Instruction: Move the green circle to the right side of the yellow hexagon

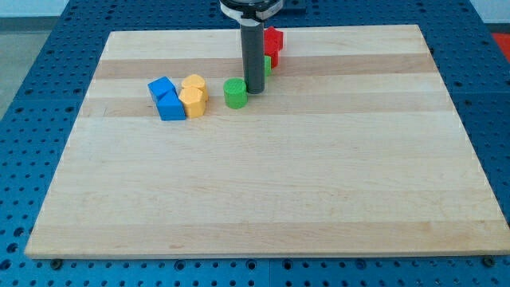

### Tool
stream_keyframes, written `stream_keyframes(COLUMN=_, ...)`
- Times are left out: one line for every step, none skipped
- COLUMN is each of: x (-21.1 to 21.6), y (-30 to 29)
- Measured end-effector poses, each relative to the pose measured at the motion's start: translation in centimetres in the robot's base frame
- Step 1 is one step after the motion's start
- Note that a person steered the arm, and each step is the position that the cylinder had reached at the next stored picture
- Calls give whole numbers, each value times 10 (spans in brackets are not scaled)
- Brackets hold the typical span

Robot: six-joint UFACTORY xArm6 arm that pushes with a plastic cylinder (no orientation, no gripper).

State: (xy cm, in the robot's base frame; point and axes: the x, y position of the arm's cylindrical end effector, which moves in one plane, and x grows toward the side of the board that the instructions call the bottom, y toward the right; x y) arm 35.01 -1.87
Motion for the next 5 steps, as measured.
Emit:
stream_keyframes(x=5, y=0)
stream_keyframes(x=5, y=-4)
stream_keyframes(x=6, y=-18)
stream_keyframes(x=6, y=-28)
stream_keyframes(x=6, y=-33)
